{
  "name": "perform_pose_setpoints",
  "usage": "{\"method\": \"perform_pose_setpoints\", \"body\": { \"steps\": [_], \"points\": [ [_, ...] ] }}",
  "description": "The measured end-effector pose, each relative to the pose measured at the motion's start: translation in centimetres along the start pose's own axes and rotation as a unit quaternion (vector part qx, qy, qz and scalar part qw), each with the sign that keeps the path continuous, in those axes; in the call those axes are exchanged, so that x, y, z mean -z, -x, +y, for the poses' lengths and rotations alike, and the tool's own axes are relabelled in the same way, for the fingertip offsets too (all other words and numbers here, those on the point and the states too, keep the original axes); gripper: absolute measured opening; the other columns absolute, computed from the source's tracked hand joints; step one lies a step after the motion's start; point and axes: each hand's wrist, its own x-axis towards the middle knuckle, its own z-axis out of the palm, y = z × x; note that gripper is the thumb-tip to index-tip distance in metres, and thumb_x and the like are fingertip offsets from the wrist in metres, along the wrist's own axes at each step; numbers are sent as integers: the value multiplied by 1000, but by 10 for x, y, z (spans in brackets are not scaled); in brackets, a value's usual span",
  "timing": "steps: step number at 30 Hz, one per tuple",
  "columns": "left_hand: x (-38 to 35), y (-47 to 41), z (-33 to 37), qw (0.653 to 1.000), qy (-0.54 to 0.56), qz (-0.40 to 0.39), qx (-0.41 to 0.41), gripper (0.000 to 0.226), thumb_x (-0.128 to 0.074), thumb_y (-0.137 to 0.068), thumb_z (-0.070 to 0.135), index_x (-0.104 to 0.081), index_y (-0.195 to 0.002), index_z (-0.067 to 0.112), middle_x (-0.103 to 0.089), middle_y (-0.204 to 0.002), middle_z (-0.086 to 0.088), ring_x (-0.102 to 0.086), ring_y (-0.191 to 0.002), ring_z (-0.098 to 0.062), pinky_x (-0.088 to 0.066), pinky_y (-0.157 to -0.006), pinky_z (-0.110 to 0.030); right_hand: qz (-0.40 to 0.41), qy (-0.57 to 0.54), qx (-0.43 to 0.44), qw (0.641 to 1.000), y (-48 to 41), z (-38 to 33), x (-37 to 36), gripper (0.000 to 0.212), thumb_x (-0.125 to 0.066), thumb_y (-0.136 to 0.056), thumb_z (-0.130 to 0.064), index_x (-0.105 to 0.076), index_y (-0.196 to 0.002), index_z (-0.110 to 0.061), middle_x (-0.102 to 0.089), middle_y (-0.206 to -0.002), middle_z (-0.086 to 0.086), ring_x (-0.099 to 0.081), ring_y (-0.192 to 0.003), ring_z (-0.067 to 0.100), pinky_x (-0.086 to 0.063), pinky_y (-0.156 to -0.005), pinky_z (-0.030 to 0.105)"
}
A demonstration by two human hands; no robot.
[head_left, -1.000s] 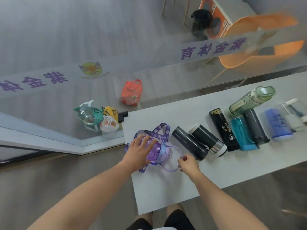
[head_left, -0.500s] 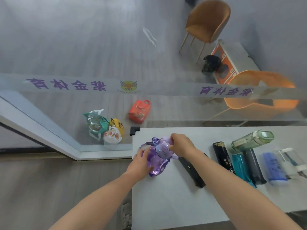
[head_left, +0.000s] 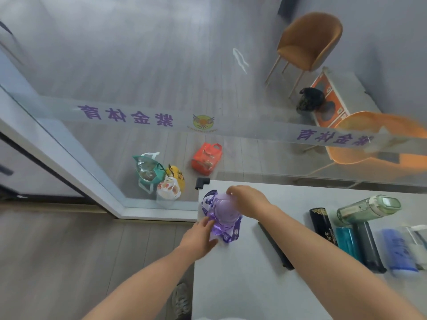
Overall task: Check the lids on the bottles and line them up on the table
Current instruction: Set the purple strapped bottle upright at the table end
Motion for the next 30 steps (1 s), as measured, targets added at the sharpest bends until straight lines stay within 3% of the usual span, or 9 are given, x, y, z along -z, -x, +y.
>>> {"method": "perform_pose_setpoints", "body": {
  "steps": [7, 10, 13, 17, 21, 26, 30],
  "points": [
    [-9, -1, 36, 997, -52, -36, -33, 47, -51, -95, 39, -43, -138, 23, -43, -139, 0, -43, -124, -25, -46, -93, -39, 24, -90, -102, 990, 66, 87, -48, 40, -58, -96, -26, -56, -135, -21, -59, -138, 1, -58, -122, 25, -49, -101, 40],
    [-22, -6, 61, 997, -50, -48, -31, 41, -50, -96, 39, -48, -133, 23, -46, -137, -1, -49, -119, -25, -46, -93, -38, -6, -93, -131, 987, 105, 131, -82, 30, -58, -94, -25, -60, -123, -17, -65, -124, 1, -62, -114, 24, -51, -93, 37],
    [-44, -10, 89, 997, -37, -60, -25, 41, -52, -96, 39, -48, -135, 24, -42, -145, 1, -46, -129, -24, -42, -101, -38, -28, -105, -155, 982, 135, 169, -115, 41, -58, -94, -26, -54, -135, -21, -61, -129, -2, -61, -118, 22, -49, -93, 34],
    [-83, -5, 129, 997, -33, -64, 1, 41, -51, -97, 41, -49, -134, 25, -45, -141, 4, -48, -124, -20, -42, -100, -36, -80, -133, -143, 977, 150, 197, -152, 57, -58, -95, -28, -39, -149, -24, -52, -138, 4, -60, -119, 27, -51, -99, 42],
    [-122, 0, 161, 997, -2, -70, 34, 41, -50, -96, 42, -49, -135, 26, -45, -140, 5, -48, -124, -19, -43, -99, -37, -90, -121, -114, 982, 150, 207, -177, 65, -56, -97, -26, -23, -154, -30, -44, -141, 7, -64, -106, 30, -54, -88, 42],
    [-162, 10, 188, 992, 63, -55, 99, 49, -52, -94, 39, -42, -141, 29, -44, -140, 6, -47, -125, -17, -44, -99, -35, -53, -139, -78, 986, 156, 218, -189, 60, -58, -96, -19, -31, -148, -32, -45, -133, 1, -65, -94, 25, -57, -81, 40],
    [-188, 13, 197, 986, 105, -41, 125, 62, -57, -93, 36, -29, -147, 26, -41, -145, 1, -43, -129, -19, -43, -100, -36, -117, -160, -53, 979, 157, 230, -204, 76, -63, -93, -22, -20, -155, -31, -47, -143, 5, -60, -117, 25, -52, -94, 37]
  ]
}}
